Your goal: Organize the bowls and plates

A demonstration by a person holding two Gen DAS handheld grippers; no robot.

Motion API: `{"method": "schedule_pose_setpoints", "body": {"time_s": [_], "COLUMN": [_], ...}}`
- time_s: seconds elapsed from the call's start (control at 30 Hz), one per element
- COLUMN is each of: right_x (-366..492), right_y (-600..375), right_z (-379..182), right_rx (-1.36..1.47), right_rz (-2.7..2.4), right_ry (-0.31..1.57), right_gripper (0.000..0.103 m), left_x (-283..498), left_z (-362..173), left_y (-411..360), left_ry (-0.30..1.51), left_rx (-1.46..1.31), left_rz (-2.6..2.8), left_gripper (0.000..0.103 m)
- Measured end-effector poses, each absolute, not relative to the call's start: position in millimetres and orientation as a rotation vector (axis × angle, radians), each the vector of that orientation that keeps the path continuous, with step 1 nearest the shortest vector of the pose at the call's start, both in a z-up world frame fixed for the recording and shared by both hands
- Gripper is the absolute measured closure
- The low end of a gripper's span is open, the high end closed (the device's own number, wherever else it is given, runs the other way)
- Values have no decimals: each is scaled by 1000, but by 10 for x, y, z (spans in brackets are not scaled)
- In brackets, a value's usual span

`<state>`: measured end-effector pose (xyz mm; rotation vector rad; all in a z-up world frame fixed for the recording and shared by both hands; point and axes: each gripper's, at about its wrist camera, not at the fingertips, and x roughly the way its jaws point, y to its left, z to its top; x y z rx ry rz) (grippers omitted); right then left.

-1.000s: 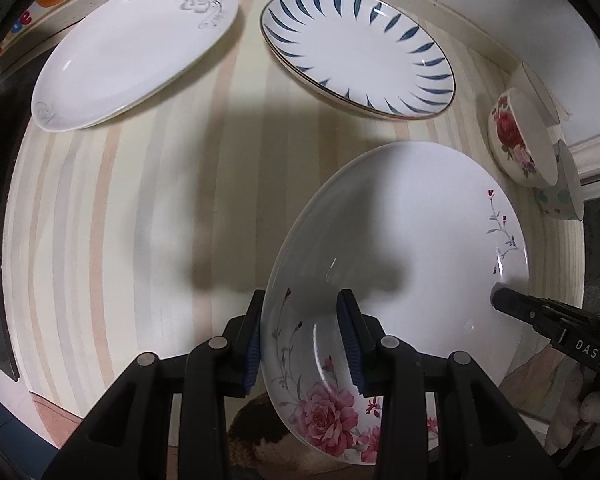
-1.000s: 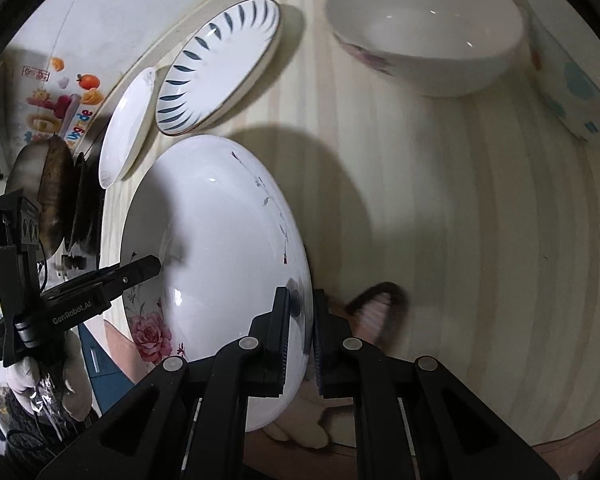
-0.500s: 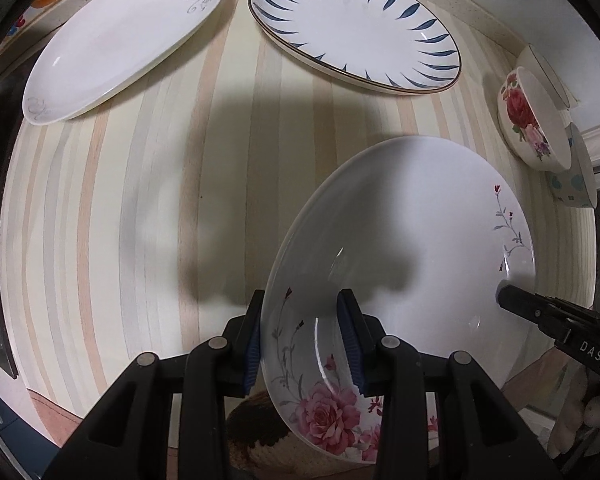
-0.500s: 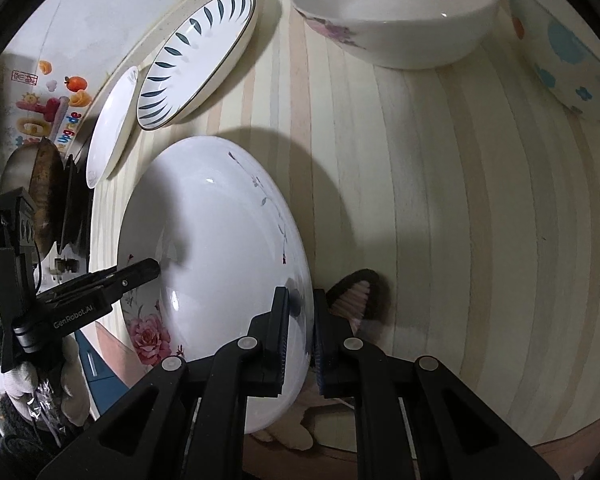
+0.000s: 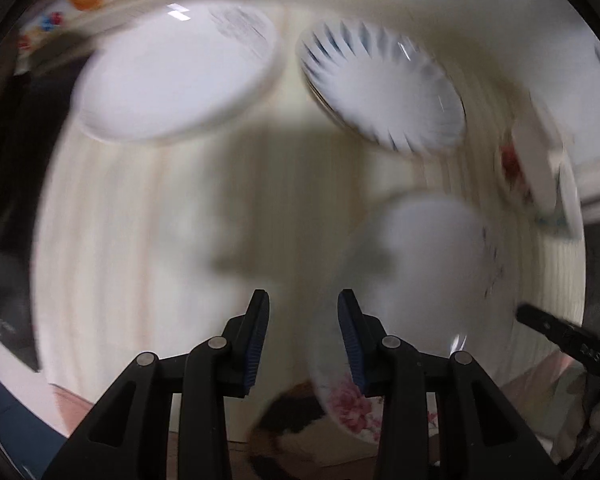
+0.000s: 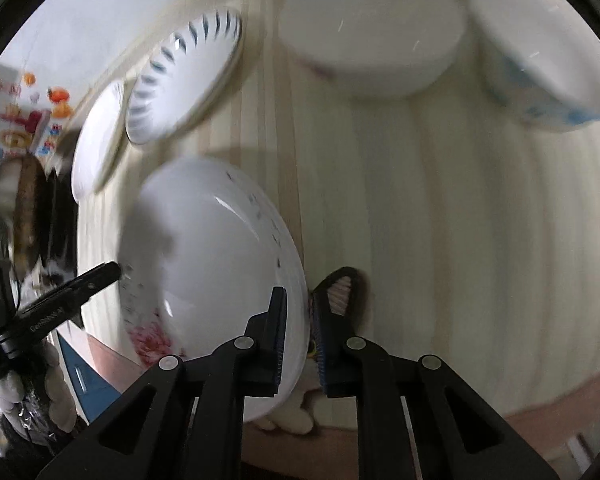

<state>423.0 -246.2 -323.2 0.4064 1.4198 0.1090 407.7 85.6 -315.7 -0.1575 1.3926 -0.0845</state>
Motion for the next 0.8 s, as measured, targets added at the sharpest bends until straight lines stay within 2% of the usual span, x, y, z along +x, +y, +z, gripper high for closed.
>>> {"method": "schedule_pose_setpoints", "body": {"time_s": [0.07,0.17,0.3,0.37,0.67,0.8], "right_x": [4293,4568,5190,5602,6977,7244], "right_y": [-2389,-2070,-1444,-1044,-42,119], "right_z": [-3007,-2744,-2674,-2714,-3219,-3434], "right_rx": [431,451,432,333,66,23], "right_rz": [124,195,342,391,470,481], "right_ry": [1372,1312,1274,1245,1273,1300], "right_gripper": [58,49,49,49,50,61], "left_x": [4150,4381,4718,4820,5171,5258], "left_z": [-3013,-2941,-3140,-3190,-3494,-3574], "left_y": [1115,1558,2032,2206,2546,2528], "left_ry": [1354,1310,1330,1331,1343,1343], "left_rx": [-202,-267,-358,-390,-490,-482], "left_rz": [-31,58,125,155,196,187], "left_gripper": [66,65,65,65,65,65]}}
